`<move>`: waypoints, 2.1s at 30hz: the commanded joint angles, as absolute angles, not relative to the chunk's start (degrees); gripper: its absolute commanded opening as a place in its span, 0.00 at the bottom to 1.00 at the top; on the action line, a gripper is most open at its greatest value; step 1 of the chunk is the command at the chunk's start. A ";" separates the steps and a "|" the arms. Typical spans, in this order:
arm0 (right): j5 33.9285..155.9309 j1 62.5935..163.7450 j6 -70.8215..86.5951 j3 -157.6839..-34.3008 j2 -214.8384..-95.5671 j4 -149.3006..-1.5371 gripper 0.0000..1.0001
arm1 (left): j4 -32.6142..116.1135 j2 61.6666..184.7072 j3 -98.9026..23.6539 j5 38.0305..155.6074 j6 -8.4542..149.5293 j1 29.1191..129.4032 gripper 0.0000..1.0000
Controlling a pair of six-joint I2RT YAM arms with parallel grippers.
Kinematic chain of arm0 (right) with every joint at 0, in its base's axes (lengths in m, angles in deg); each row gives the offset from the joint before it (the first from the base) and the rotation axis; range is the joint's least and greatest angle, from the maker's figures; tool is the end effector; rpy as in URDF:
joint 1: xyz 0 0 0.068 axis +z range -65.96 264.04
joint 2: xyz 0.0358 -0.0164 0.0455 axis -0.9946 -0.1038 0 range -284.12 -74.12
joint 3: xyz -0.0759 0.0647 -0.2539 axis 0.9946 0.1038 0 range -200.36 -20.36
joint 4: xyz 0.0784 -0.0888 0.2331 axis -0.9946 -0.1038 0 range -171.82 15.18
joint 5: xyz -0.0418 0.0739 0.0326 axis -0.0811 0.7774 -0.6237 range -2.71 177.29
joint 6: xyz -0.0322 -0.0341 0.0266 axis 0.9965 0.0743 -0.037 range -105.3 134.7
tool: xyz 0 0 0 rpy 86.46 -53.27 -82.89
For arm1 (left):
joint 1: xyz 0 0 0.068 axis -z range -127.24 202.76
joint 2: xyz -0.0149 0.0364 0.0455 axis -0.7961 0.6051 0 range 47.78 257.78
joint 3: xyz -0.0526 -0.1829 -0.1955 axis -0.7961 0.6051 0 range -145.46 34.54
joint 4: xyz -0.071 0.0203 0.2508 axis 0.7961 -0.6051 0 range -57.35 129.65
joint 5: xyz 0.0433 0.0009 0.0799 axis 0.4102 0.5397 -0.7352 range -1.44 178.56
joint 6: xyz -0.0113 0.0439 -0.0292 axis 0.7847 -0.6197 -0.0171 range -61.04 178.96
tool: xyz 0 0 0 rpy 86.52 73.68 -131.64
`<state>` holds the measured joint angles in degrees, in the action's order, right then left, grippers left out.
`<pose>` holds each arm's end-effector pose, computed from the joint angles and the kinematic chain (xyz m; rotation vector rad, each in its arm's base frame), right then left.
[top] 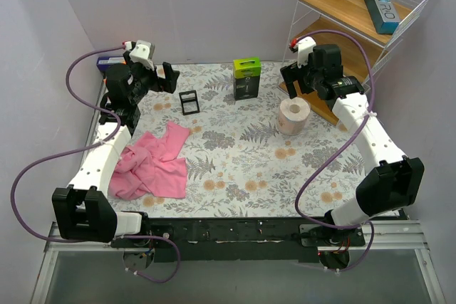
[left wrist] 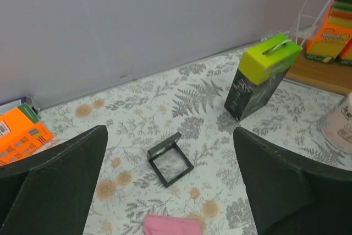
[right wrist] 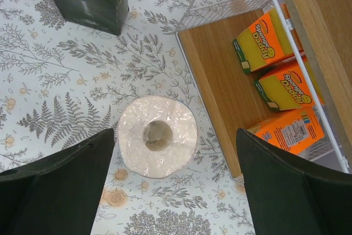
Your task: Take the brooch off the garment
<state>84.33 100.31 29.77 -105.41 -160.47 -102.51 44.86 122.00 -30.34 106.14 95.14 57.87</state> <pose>0.3321 0.0950 0.3783 -0.5302 2.0073 -0.0409 0.3051 -0.0381 0.3793 -0.2175 1.6872 -0.7961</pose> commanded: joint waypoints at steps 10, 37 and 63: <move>105.20 100.48 49.05 -100.71 -153.41 -104.00 0.98 | 19.82 124.07 -42.16 117.38 82.37 58.38 0.98; 114.36 105.22 51.26 -95.07 -156.04 -105.76 0.92 | -10.54 133.82 -40.69 90.24 69.15 58.83 0.93; 116.74 114.89 53.90 -103.07 -170.80 -101.02 0.71 | -6.33 156.41 -50.89 103.93 80.57 55.57 0.72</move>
